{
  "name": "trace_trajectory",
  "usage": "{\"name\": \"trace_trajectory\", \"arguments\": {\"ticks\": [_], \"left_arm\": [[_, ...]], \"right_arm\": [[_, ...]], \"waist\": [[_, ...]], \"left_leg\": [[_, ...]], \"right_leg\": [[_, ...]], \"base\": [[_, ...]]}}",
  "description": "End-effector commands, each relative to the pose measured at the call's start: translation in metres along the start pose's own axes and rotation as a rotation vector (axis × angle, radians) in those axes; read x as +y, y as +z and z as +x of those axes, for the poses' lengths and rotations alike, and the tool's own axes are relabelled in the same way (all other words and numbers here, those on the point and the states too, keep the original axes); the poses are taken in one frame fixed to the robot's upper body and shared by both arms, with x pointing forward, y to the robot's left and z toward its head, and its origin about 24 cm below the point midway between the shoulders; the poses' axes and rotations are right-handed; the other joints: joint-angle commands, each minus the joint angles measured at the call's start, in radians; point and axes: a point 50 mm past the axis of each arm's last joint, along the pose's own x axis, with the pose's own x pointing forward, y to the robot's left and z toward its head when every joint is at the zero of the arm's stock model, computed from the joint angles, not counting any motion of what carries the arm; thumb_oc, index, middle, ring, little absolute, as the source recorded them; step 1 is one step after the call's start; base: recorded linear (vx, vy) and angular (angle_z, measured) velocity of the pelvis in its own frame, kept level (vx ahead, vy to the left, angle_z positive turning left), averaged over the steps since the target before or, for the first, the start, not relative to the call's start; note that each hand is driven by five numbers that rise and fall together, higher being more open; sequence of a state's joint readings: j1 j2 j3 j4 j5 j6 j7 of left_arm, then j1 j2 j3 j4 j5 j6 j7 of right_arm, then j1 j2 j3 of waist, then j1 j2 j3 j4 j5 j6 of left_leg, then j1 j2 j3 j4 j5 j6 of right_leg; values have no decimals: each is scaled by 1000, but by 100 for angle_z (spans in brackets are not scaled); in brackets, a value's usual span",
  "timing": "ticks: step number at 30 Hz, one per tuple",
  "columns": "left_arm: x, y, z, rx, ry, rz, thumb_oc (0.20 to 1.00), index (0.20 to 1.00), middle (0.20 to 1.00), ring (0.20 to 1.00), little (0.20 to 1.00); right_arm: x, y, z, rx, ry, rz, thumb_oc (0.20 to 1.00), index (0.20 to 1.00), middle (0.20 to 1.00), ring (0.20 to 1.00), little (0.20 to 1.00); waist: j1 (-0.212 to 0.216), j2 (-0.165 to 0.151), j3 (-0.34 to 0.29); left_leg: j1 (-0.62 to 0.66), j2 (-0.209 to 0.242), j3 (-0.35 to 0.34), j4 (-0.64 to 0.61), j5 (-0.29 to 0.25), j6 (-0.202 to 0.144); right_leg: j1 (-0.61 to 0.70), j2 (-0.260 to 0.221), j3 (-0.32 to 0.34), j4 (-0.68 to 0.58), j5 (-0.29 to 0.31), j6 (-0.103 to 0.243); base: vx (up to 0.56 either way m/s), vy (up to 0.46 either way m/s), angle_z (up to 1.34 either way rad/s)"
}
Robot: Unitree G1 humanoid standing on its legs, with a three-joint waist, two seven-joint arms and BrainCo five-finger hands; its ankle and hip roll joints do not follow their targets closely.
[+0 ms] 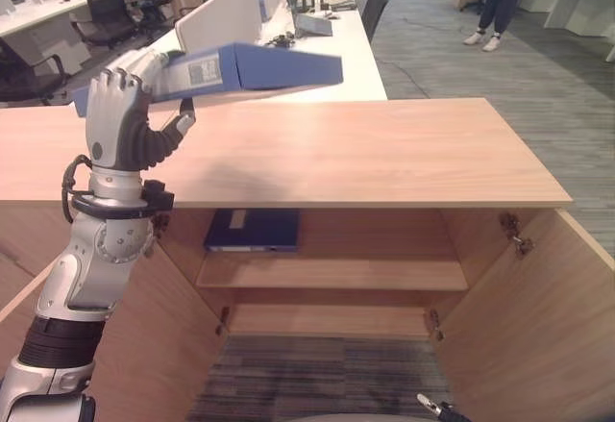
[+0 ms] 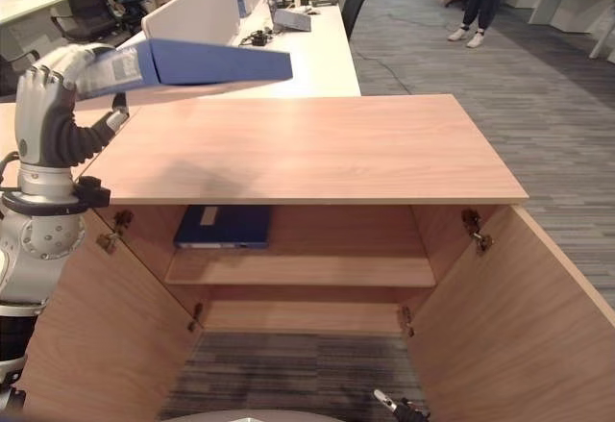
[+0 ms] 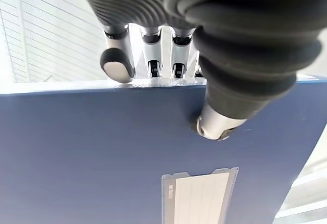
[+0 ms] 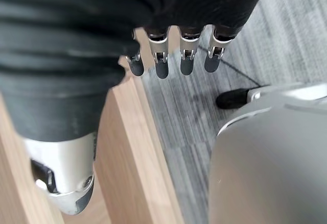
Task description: Put the empty folder in the office cabinet
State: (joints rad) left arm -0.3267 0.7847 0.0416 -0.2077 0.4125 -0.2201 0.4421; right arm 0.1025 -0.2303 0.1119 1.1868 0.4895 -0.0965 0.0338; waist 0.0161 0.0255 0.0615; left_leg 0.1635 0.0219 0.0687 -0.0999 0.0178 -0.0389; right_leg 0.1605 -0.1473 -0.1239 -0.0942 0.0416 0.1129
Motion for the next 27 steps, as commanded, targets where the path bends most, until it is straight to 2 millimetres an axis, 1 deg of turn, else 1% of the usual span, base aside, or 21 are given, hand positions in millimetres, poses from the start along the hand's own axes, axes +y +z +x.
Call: {"name": "trace_trajectory", "arguments": {"ticks": [1, 3, 6, 7, 8, 9, 10, 11, 12, 15, 16, 18, 23, 24, 26, 27], "left_arm": [[43, 26, 46, -164, 251, -140, 200, 200, 200, 200, 200], [45, 31, 45, -180, 247, -246, 200, 200, 200, 200, 200], [48, 37, 44, -206, 209, -407, 200, 200, 200, 200, 200], [49, 38, 43, -211, 193, -451, 200, 200, 200, 200, 200], [49, 38, 43, -211, 192, -451, 200, 200, 200, 200, 200], [52, 40, 42, -222, 160, -528, 200, 200, 200, 200, 200], [53, 41, 41, -226, 143, -573, 200, 200, 200, 200, 200], [53, 41, 41, -227, 144, -573, 200, 200, 200, 200, 200], [54, 40, 38, -224, 109, -635, 200, 200, 200, 200, 200], [56, 36, 32, -202, 68, -723, 200, 200, 200, 200, 200], [56, 36, 32, -201, 67, -724, 200, 200, 200, 200, 200], [56, 30, 22, -159, 43, -809, 200, 200, 200, 200, 200], [53, 22, 8, -91, 30, -902, 200, 200, 200, 200, 200], [52, 18, 2, -60, 36, -946, 200, 200, 200, 200, 200], [51, 13, -5, -23, 42, -979, 200, 200, 200, 200, 200], [48, 11, -11, 12, 42, -1010, 200, 200, 200, 200, 200]], "right_arm": [[13, 21, 7, -27, 32, -41, 1000, 1000, 1000, 1000, 1000], [12, 22, 7, -25, 29, -42, 1000, 1000, 1000, 1000, 1000], [11, 25, 7, -30, 36, -48, 1000, 1000, 1000, 1000, 1000], [10, 26, 7, -31, 34, -48, 1000, 1000, 1000, 1000, 1000], [10, 26, 7, -32, 34, -49, 1000, 1000, 1000, 1000, 1000], [8, 27, 7, -31, 33, -50, 1000, 1000, 1000, 1000, 1000], [8, 28, 7, -31, 34, -50, 1000, 1000, 1000, 1000, 1000], [8, 29, 7, -32, 34, -51, 1000, 1000, 1000, 1000, 1000], [8, 30, 8, -33, 37, -51, 1000, 1000, 1000, 1000, 1000], [8, 32, 8, -39, 46, -49, 1000, 1000, 1000, 1000, 1000], [8, 31, 8, -38, 46, -50, 1000, 1000, 1000, 1000, 1000], [10, 35, 8, -48, 55, -58, 1000, 1000, 1000, 1000, 1000], [13, 38, 8, -63, 66, -66, 1000, 1000, 1000, 1000, 1000], [14, 40, 9, -69, 73, -79, 1000, 1000, 1000, 1000, 1000], [15, 41, 9, -69, 77, -93, 1000, 1000, 1000, 1000, 1000], [18, 44, 9, -79, 84, -90, 1000, 1000, 1000, 1000, 1000]], "waist": [[18, -16, -1], [20, -12, -2], [25, -6, -1], [27, -5, -1], [26, -5, -2], [29, -2, 0], [30, 1, -1], [30, 1, 0], [34, 4, 0], [39, 9, 2], [39, 9, 1], [46, 11, 3], [53, 12, 3], [56, 12, 6], [58, 12, 7], [61, 11, 8]], "left_leg": [[39, 32, -25, 13, -68, -42], [39, 34, -29, 13, -72, -42], [33, 35, -35, 13, -61, -43], [30, 36, -38, 13, -59, -44], [30, 36, -38, 13, -59, -44], [28, 37, -44, 13, -58, -44], [30, 38, -46, 13, -63, -45], [27, 38, -46, 13, -57, -45], [29, 39, -49, 13, -62, -47], [25, 41, -53, 13, -52, -49], [29, 42, -53, 13, -59, -49], [26, 43, -55, 13, -51, -51], [29, 46, -59, 13, -56, -52], [25, 46, -61, 13, -49, -52], [30, 47, -62, 13, -55, -53], [29, 47, -63, 13, -54, -53]], "right_leg": [[13, -61, 17, 47, -36, 69], [19, -59, 11, 45, -42, 68], [16, -58, 6, 49, -40, 65], [15, -57, 4, 50, -41, 64], [14, -57, 4, 50, -41, 64], [18, -55, 0, 50, -44, 62], [23, -54, -1, 49, -50, 62], [19, -54, -1, 50, -45, 61], [25, -53, -5, 48, -51, 60], [25, -52, -10, 48, -48, 57], [30, -51, -11, 46, -53, 57], [29, -50, -16, 45, -50, 54], [38, -46, -19, 39, -55, 52], [36, -46, -19, 38, -51, 50], [44, -44, -20, 34, -56, 49], [46, -43, -23, 33, -57, 49]], "base": [[-25, -29, 4], [-7, -15, 1], [-17, -17, 2], [-15, -17, 3], [-17, -28, 10], [4, -25, 14], [-17, -25, 16], [0, -21, 12], [-42, -24, 8], [-16, -22, 7], [6, -19, 5], [-18, -20, 8], [-10, -7, 3], [-38, -17, 2], [0, 0, 0], [0, 0, 0]]}}
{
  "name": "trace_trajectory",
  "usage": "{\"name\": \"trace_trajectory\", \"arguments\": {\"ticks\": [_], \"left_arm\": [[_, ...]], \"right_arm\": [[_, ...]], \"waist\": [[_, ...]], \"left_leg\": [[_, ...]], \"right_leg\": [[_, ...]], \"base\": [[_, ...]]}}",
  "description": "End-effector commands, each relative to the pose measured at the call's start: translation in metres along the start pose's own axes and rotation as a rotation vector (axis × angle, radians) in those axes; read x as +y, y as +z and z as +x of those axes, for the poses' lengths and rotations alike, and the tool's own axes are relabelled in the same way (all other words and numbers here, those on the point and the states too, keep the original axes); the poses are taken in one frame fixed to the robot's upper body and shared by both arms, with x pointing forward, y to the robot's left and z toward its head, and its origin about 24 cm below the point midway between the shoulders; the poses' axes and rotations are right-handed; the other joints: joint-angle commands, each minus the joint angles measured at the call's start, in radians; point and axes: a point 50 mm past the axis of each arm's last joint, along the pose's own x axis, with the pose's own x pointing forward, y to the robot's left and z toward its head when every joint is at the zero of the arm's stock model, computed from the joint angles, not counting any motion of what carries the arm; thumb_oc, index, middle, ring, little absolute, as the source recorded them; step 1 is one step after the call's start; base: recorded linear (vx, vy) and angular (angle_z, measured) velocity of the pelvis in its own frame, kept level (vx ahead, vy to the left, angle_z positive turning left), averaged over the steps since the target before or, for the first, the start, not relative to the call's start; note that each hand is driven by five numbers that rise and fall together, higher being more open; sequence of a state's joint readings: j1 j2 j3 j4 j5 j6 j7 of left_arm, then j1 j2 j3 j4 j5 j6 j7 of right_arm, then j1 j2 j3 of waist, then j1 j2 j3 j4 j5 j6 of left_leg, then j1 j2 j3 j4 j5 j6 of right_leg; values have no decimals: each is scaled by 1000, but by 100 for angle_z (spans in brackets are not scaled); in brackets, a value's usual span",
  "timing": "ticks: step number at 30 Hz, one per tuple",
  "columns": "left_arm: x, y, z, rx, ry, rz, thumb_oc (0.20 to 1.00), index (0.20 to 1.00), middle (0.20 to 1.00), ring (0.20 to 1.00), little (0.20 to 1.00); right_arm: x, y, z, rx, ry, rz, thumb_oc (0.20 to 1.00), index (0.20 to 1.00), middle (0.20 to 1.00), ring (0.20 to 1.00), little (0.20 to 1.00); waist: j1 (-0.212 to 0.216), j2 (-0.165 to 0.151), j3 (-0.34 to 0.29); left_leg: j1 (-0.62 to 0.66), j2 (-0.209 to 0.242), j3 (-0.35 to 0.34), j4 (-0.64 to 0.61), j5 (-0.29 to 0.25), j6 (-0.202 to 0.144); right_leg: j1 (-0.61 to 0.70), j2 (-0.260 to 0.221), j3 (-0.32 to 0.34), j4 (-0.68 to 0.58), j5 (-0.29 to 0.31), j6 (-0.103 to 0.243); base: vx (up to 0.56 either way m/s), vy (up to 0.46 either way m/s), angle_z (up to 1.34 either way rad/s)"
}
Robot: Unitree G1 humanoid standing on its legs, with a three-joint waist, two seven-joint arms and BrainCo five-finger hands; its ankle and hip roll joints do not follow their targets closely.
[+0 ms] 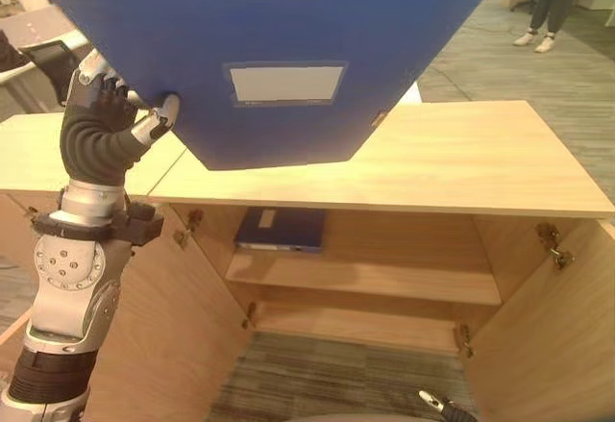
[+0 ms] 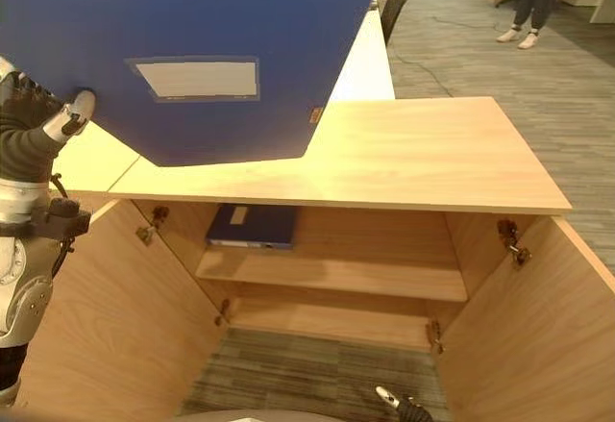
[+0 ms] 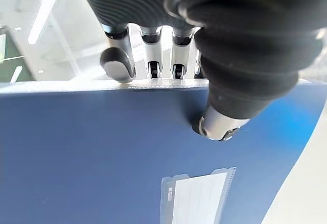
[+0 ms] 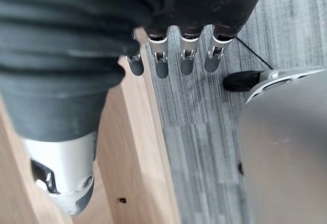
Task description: Put the empty folder in the office cabinet
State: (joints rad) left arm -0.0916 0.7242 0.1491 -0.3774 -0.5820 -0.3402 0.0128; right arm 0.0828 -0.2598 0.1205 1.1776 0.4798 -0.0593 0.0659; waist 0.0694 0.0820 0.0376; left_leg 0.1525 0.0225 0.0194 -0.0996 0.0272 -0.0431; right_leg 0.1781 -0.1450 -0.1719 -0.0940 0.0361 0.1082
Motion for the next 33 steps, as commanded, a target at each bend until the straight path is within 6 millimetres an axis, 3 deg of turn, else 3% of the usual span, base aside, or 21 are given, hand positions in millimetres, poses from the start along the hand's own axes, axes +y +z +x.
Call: {"name": "trace_trajectory", "arguments": {"ticks": [1, 4, 8, 11, 12, 15, 17, 23, 33], "left_arm": [[13, 28, 15, -172, 55, -49, 200, 200, 200, 200, 200], [13, 22, 9, -137, 70, -79, 200, 200, 200, 200, 200], [11, 11, -5, -59, 80, -108, 200, 200, 200, 200, 200], [15, 8, -10, -24, 84, -102, 200, 200, 200, 200, 200], [15, 8, -11, -22, 84, -103, 200, 200, 200, 200, 200], [16, 6, -15, 6, 83, -97, 200, 200, 200, 200, 200], [17, 5, -20, 30, 83, -91, 200, 200, 200, 200, 200], [17, 1, -28, 89, 63, -85, 200, 200, 200, 200, 200], [15, -5, -33, 154, 9, -81, 200, 200, 200, 200, 200]], "right_arm": [[23, 37, 8, -94, 66, -63, 1000, 1000, 1000, 1000, 1000], [29, 44, 8, -120, 88, -72, 1000, 1000, 1000, 1000, 1000], [54, 104, -3, -383, 217, -139, 1000, 1000, 1000, 1000, 1000], [64, 152, -32, -633, 304, -237, 1000, 1000, 1000, 1000, 1000], [64, 151, -32, -630, 302, -238, 1000, 1000, 1000, 1000, 1000], [67, 185, -64, -836, 354, -263, 1000, 1000, 1000, 1000, 1000], [73, 211, -96, -1006, 411, -278, 1000, 1000, 1000, 1000, 1000], [81, 238, -140, -1208, 502, -291, 1000, 1000, 1000, 1000, 1000], [93, 259, -195, -1419, 638, -370, 1000, 1000, 1000, 1000, 1000]], "waist": [[10, -46, 33], [14, -47, 35], [17, -50, 41], [15, -53, 44], [15, -52, 44], [10, -54, 43], [6, -56, 42], [2, -59, 41], [-8, -64, 37]], "left_leg": [[40, 47, -14, 12, -64, -49], [40, 47, -15, 12, -63, -49], [32, 48, -14, 12, -55, -48], [30, 48, -13, 12, -55, -47], [36, 49, -13, 12, -61, -47], [33, 50, -11, 12, -61, -46], [29, 49, -7, 12, -55, -42], [29, 49, 2, 12, -56, -40], [27, 50, 7, 12, -57, -38]], "right_leg": [[30, -45, 24, 32, -52, 53], [32, -45, 24, 33, -52, 52], [22, -46, 28, 32, -44, 49], [17, -46, 29, 33, -44, 50], [24, -45, 28, 31, -48, 50], [21, -47, 29, 31, -48, 50], [14, -48, 33, 34, -43, 50], [11, -49, 40, 29, -38, 49], [5, -49, 47, 26, -34, 48]], "base": [[0, 0, 0], [0, 0, 0], [-31, 4, -1], [0, 0, 0], [0, 0, 0], [0, 0, 0], [0, 0, 0], [0, 0, 0], [-3, 5, -2]]}}
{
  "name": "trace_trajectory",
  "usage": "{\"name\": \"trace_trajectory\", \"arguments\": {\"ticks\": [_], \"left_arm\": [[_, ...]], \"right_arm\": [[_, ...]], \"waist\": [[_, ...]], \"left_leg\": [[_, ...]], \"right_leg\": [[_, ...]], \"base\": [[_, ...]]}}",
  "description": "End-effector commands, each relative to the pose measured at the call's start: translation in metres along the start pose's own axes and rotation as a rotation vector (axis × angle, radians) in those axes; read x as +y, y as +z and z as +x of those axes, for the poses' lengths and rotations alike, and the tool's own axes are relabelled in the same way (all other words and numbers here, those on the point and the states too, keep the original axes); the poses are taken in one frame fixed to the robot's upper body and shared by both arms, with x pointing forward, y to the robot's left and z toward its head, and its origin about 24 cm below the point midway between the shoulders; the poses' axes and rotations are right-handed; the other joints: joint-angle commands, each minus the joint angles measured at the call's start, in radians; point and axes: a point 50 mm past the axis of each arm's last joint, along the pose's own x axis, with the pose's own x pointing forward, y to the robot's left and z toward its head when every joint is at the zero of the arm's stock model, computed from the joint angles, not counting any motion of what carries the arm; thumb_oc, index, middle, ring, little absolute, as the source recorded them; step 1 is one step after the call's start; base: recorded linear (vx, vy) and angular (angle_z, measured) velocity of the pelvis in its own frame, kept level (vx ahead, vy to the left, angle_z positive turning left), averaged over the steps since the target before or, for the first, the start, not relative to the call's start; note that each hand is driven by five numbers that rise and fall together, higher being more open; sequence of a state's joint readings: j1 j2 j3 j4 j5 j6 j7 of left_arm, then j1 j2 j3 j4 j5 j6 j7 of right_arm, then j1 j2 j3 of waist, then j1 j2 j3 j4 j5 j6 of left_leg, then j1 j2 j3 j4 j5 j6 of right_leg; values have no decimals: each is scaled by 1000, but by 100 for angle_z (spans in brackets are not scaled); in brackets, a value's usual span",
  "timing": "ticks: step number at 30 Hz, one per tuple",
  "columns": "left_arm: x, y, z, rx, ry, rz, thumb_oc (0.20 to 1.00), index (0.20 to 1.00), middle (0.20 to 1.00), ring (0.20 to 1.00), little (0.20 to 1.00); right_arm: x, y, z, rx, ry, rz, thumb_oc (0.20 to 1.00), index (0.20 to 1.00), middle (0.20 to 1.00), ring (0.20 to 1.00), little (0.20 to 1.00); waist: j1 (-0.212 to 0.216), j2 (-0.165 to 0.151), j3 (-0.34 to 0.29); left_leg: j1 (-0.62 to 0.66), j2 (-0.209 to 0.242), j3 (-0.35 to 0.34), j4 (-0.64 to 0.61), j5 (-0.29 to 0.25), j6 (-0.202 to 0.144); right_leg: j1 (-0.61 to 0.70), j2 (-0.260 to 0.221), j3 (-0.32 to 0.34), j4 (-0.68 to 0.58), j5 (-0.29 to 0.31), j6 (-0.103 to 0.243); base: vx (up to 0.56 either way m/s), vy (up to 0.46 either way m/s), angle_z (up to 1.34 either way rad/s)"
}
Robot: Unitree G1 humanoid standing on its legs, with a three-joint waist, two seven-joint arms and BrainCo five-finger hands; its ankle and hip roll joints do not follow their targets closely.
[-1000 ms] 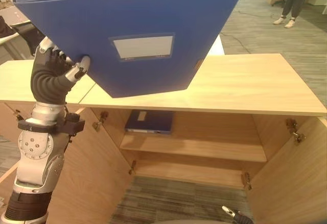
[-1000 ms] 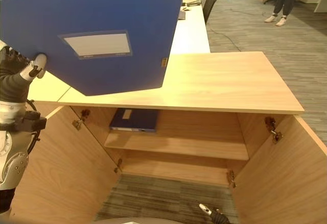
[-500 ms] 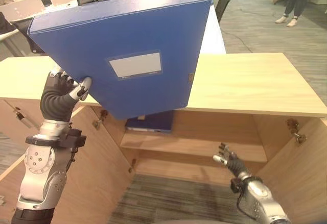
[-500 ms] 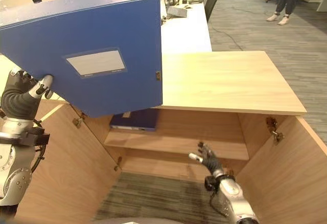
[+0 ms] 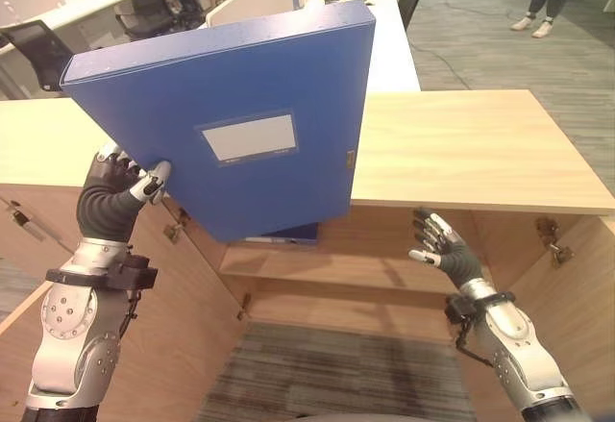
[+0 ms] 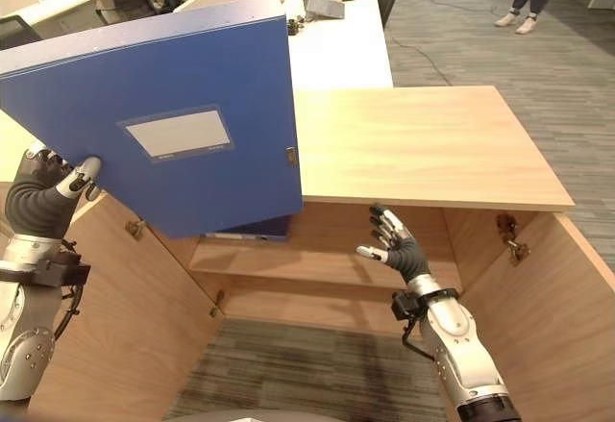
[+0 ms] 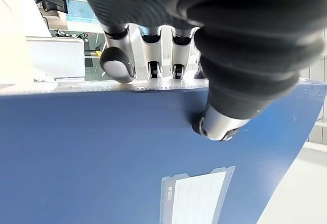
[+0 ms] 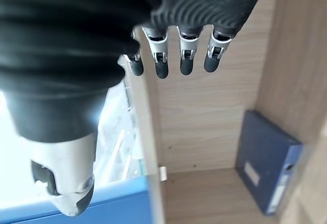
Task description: Put the empty folder in the office cabinet
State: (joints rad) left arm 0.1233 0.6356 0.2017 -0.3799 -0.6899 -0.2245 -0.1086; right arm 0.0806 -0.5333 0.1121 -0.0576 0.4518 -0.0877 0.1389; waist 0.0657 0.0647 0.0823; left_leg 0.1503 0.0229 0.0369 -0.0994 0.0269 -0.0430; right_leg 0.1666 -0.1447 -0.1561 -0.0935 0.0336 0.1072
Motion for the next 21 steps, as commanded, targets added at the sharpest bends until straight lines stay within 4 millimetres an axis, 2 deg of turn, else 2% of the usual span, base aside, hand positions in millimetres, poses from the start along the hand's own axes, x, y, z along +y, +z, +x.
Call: {"name": "trace_trajectory", "arguments": {"ticks": [1, 8, 21], "left_arm": [[5, 29, 10, -123, -38, 67, 200, 200, 200, 200, 200], [1, 25, 12, -85, -96, 71, 200, 200, 200, 200, 200], [-9, 19, 12, -43, -179, 40, 200, 200, 200, 200, 200]], "right_arm": [[14, 68, 22, -318, 133, -10, 1000, 1000, 1000, 1000, 1000], [37, 94, 24, -428, 266, 28, 1000, 1000, 1000, 1000, 1000], [71, 129, 22, -592, 435, 76, 1000, 1000, 1000, 1000, 1000]], "waist": [[-5, -47, -7], [-11, -49, -8], [-15, -50, -3]], "left_leg": [[28, 50, -10, 12, -56, -39], [27, 51, -4, 12, -56, -40], [27, 51, 8, 12, -58, -39]], "right_leg": [[15, -49, 33, 26, -31, 49], [11, -50, 39, 23, -27, 50], [3, -51, 50, 23, -25, 52]], "base": [[0, 0, 0], [0, 0, 0], [-1, 1, 0]]}}
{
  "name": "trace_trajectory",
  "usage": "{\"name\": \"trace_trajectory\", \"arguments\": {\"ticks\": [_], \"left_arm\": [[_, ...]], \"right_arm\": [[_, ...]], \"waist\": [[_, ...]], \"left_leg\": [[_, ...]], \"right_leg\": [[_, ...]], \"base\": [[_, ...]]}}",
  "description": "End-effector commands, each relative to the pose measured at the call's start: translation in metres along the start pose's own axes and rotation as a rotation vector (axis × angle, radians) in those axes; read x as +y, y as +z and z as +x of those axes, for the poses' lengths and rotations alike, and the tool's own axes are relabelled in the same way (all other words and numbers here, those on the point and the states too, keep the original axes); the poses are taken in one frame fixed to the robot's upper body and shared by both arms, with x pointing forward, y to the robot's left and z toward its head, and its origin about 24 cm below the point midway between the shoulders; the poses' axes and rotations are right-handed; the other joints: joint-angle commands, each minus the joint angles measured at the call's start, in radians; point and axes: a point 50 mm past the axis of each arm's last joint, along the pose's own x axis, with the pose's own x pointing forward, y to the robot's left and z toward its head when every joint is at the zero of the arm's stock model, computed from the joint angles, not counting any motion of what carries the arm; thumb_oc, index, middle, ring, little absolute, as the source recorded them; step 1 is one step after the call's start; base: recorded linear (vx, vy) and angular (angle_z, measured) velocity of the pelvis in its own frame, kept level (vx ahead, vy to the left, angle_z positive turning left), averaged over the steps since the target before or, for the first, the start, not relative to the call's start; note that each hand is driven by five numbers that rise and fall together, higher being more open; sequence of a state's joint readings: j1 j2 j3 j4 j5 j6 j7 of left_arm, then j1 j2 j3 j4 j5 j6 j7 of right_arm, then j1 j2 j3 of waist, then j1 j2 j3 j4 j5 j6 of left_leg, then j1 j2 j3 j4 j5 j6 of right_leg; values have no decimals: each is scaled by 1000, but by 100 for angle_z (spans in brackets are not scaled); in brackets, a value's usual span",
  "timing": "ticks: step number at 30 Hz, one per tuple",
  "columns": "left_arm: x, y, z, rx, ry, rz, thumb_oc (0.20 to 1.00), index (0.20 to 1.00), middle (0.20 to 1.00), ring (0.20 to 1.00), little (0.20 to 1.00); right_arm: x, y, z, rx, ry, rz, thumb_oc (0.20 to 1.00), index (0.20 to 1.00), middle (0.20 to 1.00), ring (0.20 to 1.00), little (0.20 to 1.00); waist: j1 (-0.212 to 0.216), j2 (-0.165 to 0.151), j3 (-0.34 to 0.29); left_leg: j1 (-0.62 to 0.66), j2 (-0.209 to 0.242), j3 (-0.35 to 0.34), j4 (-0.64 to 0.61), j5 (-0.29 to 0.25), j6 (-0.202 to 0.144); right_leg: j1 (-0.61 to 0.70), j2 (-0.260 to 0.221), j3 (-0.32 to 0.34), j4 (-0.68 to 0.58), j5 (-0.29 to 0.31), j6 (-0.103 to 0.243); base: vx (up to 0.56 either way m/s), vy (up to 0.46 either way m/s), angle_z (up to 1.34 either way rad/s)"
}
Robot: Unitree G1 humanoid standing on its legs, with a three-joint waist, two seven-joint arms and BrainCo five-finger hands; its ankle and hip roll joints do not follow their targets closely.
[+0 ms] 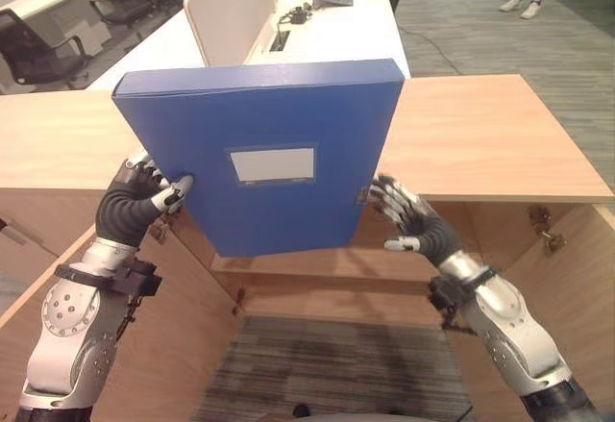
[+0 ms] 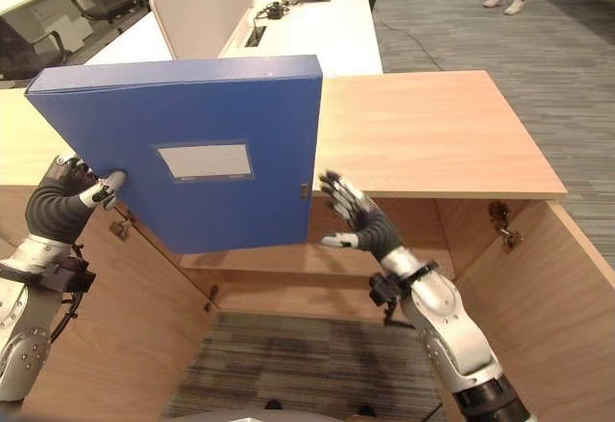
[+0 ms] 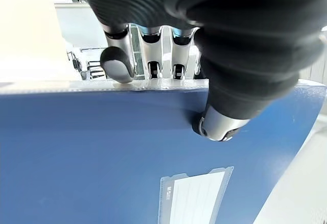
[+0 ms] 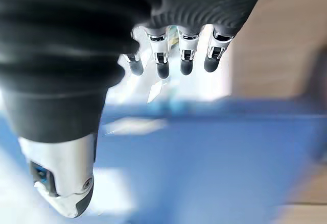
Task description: Put the empty folder in the office cabinet
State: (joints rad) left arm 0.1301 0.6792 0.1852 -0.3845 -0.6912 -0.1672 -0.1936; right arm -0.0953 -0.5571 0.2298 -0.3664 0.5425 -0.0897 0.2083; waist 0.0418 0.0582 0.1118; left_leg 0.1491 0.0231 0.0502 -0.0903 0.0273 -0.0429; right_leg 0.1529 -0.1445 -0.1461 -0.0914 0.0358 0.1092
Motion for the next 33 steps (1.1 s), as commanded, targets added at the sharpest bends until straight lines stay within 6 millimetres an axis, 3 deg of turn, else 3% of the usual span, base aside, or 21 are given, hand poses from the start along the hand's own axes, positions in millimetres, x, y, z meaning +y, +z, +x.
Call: {"name": "trace_trajectory", "arguments": {"ticks": [1, 9, 15, 27, 33], "left_arm": [[-1, 25, 10, -119, -56, 35, 200, 200, 200, 200, 200], [3, 27, 8, -119, -66, 55, 200, 200, 200, 200, 200], [6, 26, 3, -110, -72, 67, 200, 200, 200, 200, 200], [1, 27, 11, -146, -66, 91, 200, 200, 200, 200, 200], [-14, 25, 21, -181, -97, 71, 200, 200, 200, 200, 200]], "right_arm": [[9, 32, 19, -213, 69, 39, 1000, 1000, 1000, 1000, 1000], [11, 26, 3, -137, 143, 43, 1000, 1000, 1000, 1000, 1000], [-2, 13, -20, -40, 98, 70, 1000, 1000, 1000, 1000, 1000], [5, 16, -6, -103, 94, 78, 1000, 1000, 1000, 1000, 1000], [8, 6, 5, -107, 49, 113, 1000, 1000, 1000, 1000, 1000]], "waist": [[9, -44, -32], [3, -47, -28], [-4, -49, -32], [-8, -49, -35], [-6, -51, -35]], "left_leg": [[28, 51, -6, 3, -58, -39], [31, 52, -5, 3, -64, -40], [30, 53, -4, 3, -64, -42], [36, 56, -1, 3, -68, -41], [37, 56, -4, 3, -68, -39]], "right_leg": [[16, -51, 40, 21, -27, 50], [18, -49, 38, 24, -32, 53], [17, -50, 33, 25, -34, 56], [21, -48, 39, 24, -37, 52], [26, -46, 37, 24, -38, 48]], "base": [[0, 0, 0], [0, 0, 0], [0, 0, 0], [0, 0, 0], [0, 0, 0]]}}
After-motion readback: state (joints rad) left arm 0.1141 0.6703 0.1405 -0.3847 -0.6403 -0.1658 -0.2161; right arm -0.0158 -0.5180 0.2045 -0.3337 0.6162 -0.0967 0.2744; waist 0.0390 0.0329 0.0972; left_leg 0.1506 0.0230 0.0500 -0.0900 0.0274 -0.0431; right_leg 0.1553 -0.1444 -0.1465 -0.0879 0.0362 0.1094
